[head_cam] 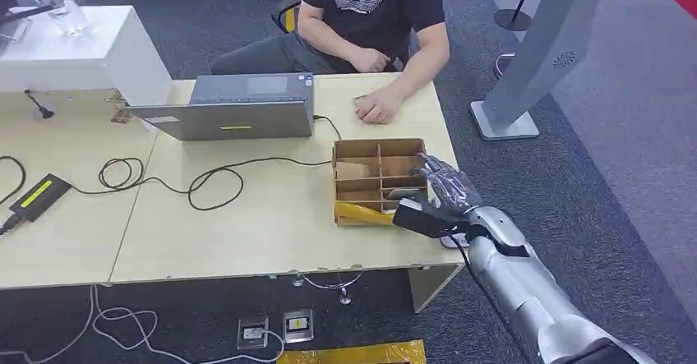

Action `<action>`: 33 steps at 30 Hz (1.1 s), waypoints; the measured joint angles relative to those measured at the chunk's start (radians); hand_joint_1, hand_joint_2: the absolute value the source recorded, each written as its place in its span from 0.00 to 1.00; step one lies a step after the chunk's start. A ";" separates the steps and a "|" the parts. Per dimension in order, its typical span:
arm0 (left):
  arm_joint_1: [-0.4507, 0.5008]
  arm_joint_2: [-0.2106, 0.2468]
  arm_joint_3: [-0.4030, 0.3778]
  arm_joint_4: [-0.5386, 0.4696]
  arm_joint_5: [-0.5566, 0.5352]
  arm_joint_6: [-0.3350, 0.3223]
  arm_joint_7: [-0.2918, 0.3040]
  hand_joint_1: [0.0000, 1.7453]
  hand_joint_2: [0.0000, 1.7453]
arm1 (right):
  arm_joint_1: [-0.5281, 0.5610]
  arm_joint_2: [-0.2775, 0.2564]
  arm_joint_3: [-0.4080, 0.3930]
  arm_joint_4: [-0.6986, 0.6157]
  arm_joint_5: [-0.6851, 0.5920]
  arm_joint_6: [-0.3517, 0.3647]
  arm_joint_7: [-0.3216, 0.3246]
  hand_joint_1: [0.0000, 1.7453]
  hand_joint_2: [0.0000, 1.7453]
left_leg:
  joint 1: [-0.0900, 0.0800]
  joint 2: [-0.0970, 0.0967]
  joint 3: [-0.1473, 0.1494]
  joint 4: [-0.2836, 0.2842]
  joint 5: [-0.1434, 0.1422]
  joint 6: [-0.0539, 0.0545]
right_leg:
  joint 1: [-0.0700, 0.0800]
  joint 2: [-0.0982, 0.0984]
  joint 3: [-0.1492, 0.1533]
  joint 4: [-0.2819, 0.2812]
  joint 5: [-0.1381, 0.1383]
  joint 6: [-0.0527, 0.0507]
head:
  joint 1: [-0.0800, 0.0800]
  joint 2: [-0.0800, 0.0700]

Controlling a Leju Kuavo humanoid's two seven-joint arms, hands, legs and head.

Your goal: Pass the card to the sensor for recognition and then transmit it.

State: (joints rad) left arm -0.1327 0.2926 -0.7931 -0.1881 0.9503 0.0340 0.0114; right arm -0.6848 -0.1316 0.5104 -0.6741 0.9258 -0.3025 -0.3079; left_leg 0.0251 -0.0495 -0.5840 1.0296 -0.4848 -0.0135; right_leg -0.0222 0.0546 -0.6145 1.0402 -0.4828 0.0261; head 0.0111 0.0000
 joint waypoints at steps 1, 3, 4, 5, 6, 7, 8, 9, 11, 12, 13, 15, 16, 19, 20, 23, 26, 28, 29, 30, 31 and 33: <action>0.000 0.000 0.000 0.000 0.000 0.000 0.000 0.00 0.00 | 0.000 0.000 0.000 0.000 0.000 0.000 0.000 1.00 1.00 | 0.000 0.000 0.000 0.000 0.000 0.000 | 0.000 0.000 0.000 0.000 0.000 0.000 | 0.000 0.000; 0.000 0.000 -0.003 0.000 0.001 0.000 0.000 0.00 0.00 | 0.000 0.000 0.000 0.001 0.000 0.000 -0.001 1.00 1.00 | 0.000 0.000 0.000 0.000 0.000 0.000 | 0.000 0.000 0.000 0.000 0.000 0.000 | 0.000 0.000; 0.000 0.000 -0.007 0.000 0.001 0.000 0.000 0.00 0.00 | 0.000 0.000 0.000 0.002 0.000 -0.001 -0.001 1.00 1.00 | 0.000 0.000 0.000 0.000 0.000 0.000 | 0.000 0.000 0.000 0.000 0.000 0.000 | 0.000 0.000; 0.000 0.000 -0.009 0.000 0.001 0.000 0.000 0.00 0.00 | 0.000 0.000 0.000 0.002 0.000 -0.002 -0.002 1.00 1.00 | 0.000 0.000 0.000 0.000 0.000 0.000 | 0.000 0.000 0.000 0.000 0.000 0.000 | 0.000 0.000; 0.000 0.000 -0.010 0.000 0.001 0.000 0.000 0.00 0.00 | 0.000 0.000 0.000 0.002 0.000 -0.002 -0.002 1.00 1.00 | 0.000 0.000 0.000 0.000 0.000 0.000 | 0.000 0.000 0.000 0.000 0.000 0.000 | 0.000 0.000; 0.000 0.000 -0.010 0.000 0.002 0.000 0.000 0.00 0.00 | 0.000 0.000 0.000 0.002 0.000 -0.002 -0.002 1.00 1.00 | 0.000 0.000 0.000 0.000 0.000 0.000 | 0.000 0.000 0.000 0.000 0.000 0.000 | 0.000 0.000; 0.000 0.000 -0.010 0.000 0.002 0.000 0.000 0.00 0.00 | -0.001 0.000 0.000 0.002 0.000 -0.003 -0.002 1.00 1.00 | 0.000 0.000 0.000 0.000 0.000 0.000 | 0.000 0.000 0.000 0.000 0.000 0.000 | 0.000 0.000; 0.000 0.000 -0.011 0.000 0.002 0.000 0.000 0.00 0.00 | -0.001 0.000 0.000 0.002 0.000 -0.003 -0.002 1.00 1.00 | 0.000 0.000 0.000 0.000 0.000 0.000 | 0.000 0.000 0.000 0.000 0.000 0.000 | 0.000 0.000; 0.000 0.000 -0.011 0.000 0.002 0.000 0.000 0.00 0.00 | -0.003 0.000 0.000 0.002 0.001 -0.003 -0.002 0.10 1.00 | 0.000 0.000 0.000 0.000 0.000 0.000 | 0.000 0.000 0.000 0.000 0.000 0.000 | 0.000 0.000; 0.000 0.000 -0.012 0.000 0.002 0.000 0.000 0.00 0.00 | -0.005 0.000 0.000 0.002 0.000 -0.004 -0.002 0.00 1.00 | 0.000 0.000 0.000 0.000 0.000 0.000 | 0.000 0.000 0.000 0.000 0.000 0.000 | 0.000 0.000; 0.000 0.000 -0.013 0.000 0.002 0.000 0.000 0.00 0.00 | -0.006 0.000 0.000 0.002 0.001 -0.005 -0.002 0.00 1.00 | 0.000 0.000 0.000 0.000 0.000 0.000 | 0.000 0.000 0.000 0.000 0.000 0.000 | 0.000 0.000; 0.000 0.000 -0.014 0.000 0.003 0.000 0.000 0.00 0.00 | -0.011 0.000 0.000 0.002 0.000 -0.016 -0.001 0.00 1.00 | 0.000 0.000 0.000 0.000 0.000 0.000 | 0.000 0.000 0.000 0.000 0.000 0.000 | 0.000 0.000; -0.001 0.000 -0.015 0.000 0.003 0.001 0.000 0.00 0.00 | -0.014 0.000 0.000 0.002 0.000 -0.025 0.002 0.00 1.00 | 0.000 0.000 0.000 0.000 0.000 0.000 | 0.000 0.000 0.000 0.000 0.000 0.000 | 0.000 0.000; -0.001 0.000 -0.016 0.000 0.006 0.001 0.000 0.00 0.00 | -0.028 0.000 -0.001 0.002 0.009 -0.060 0.013 0.00 1.00 | 0.000 0.000 0.000 0.000 0.000 0.000 | 0.000 0.000 0.000 0.000 0.000 0.000 | 0.000 0.000; -0.001 0.000 -0.016 0.000 0.007 0.001 0.000 0.00 0.00 | -0.037 -0.001 -0.002 0.002 0.011 -0.066 0.015 0.00 1.00 | 0.000 0.000 0.000 0.000 0.000 0.000 | 0.000 0.000 0.000 0.000 0.000 0.000 | 0.000 0.000; -0.001 0.000 -0.016 0.000 0.013 0.004 0.000 0.00 0.00 | -0.080 -0.010 -0.009 0.002 0.019 -0.066 0.018 0.00 1.00 | 0.000 0.000 0.000 0.000 0.000 0.000 | 0.000 0.000 0.000 0.000 0.000 0.000 | 0.000 0.000; -0.001 0.000 -0.016 0.000 0.017 0.005 0.000 0.00 0.00 | -0.137 -0.028 -0.018 -0.001 0.020 -0.043 0.018 0.00 1.00 | 0.000 0.000 0.000 0.000 0.000 0.000 | 0.000 0.000 0.000 0.000 0.000 0.000 | 0.000 0.000; -0.001 0.000 -0.016 0.000 0.019 0.008 0.000 0.00 0.00 | -0.178 -0.042 -0.026 -0.006 0.015 -0.026 0.013 0.00 1.00 | 0.000 0.000 0.000 0.000 0.000 0.000 | 0.000 0.000 0.000 0.000 0.000 0.000 | 0.000 0.000; -0.001 0.000 -0.016 0.000 0.021 0.008 0.000 0.00 0.00 | -0.197 -0.049 -0.033 -0.009 0.010 -0.018 0.011 0.00 1.00 | 0.000 0.000 0.000 0.000 0.000 0.000 | 0.000 0.000 0.000 0.000 0.000 0.000 | 0.000 0.000; -0.001 -0.001 -0.016 0.000 0.022 0.009 0.000 0.00 0.00 | -0.217 -0.055 -0.036 -0.010 0.005 -0.015 0.010 0.00 1.00 | 0.000 0.000 0.000 0.000 0.000 0.000 | 0.000 0.000 0.000 0.000 0.000 0.000 | 0.000 0.000; -0.001 -0.001 -0.016 0.000 0.022 0.009 0.000 0.00 0.00 | -0.232 -0.060 -0.040 -0.011 0.003 -0.011 0.010 0.00 1.00 | 0.000 0.000 0.000 0.000 0.000 0.000 | 0.000 0.000 0.000 0.000 0.000 0.000 | 0.000 0.000; -0.001 -0.003 -0.016 0.000 0.023 0.009 0.000 0.00 0.00 | -0.247 -0.068 -0.045 -0.018 0.002 -0.009 0.010 0.00 1.00 | 0.000 0.000 0.000 0.000 0.000 0.000 | 0.000 0.000 0.000 0.000 0.000 0.000 | 0.000 0.000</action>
State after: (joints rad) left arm -0.1333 0.2899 -0.8095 -0.1881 0.9735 0.0427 0.0114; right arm -0.9313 -0.1991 0.4654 -0.6920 0.9277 -0.3117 -0.2979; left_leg 0.0249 -0.0494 -0.5842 1.0299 -0.4846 -0.0135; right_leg -0.0224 0.0547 -0.6146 1.0402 -0.4826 0.0261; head 0.0111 0.0000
